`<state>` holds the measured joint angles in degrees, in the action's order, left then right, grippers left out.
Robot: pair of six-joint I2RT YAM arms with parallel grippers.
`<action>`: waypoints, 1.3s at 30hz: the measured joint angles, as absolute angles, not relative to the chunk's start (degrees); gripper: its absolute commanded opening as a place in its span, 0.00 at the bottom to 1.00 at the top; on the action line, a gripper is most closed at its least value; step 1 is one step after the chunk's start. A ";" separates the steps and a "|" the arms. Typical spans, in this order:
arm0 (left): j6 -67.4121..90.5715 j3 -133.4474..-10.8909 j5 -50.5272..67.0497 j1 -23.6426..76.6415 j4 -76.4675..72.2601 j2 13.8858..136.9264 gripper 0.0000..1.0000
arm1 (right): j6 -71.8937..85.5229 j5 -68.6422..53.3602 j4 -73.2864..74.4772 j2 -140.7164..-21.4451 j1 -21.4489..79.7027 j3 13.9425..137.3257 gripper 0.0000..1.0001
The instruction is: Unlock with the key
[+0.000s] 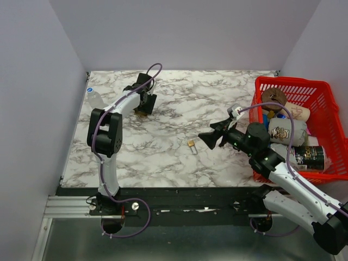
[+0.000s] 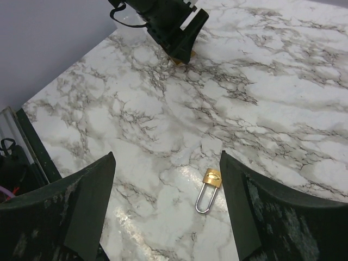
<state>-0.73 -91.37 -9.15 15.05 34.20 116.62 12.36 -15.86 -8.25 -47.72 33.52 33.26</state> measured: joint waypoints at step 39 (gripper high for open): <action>2.98 -97.76 2.48 6.79 33.54 125.27 0.45 | 14.55 -15.88 -6.00 -50.89 33.52 33.26 0.86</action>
